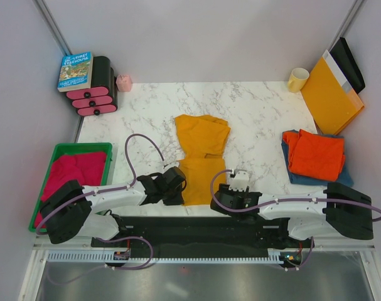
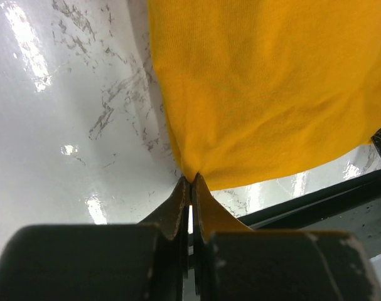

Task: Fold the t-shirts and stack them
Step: Grab one side of the 2/3 rectangular tshirt with both arms, then fold the long partially folded tshirt into a neat square

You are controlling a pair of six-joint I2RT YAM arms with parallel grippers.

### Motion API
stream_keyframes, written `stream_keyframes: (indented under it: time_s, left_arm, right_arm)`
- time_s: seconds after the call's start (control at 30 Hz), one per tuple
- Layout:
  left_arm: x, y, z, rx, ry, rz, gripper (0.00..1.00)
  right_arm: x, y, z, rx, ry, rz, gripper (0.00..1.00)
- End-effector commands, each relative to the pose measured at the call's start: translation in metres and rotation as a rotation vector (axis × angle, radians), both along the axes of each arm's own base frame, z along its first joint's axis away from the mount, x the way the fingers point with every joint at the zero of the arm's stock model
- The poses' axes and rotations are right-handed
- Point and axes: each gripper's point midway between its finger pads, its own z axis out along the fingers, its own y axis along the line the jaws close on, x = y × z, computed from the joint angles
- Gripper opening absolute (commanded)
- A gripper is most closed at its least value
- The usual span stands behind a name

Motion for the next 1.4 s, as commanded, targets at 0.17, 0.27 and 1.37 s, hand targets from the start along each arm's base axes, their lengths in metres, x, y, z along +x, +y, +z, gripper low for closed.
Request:
stream_keyframes:
  time_s: [0.17,0.27,1.37]
  left_arm:
    - [-0.012,0.027,-0.012,0.114,0.021,-0.011,0.02]
    - [-0.012,0.028,-0.012,0.115,0.018,-0.013,0.02]
    - [0.057,-0.01,0.157,-0.028,-0.395,-0.035,0.02]
  right_arm:
    - [-0.008,-0.002,-0.022,0.012,0.05,-0.067,0.48]
    - [-0.014,-0.005,-0.026,0.014,0.072,-0.07,0.26]
    - [0.051,0.017,0.156,-0.035,-0.394,-0.111,0.0]
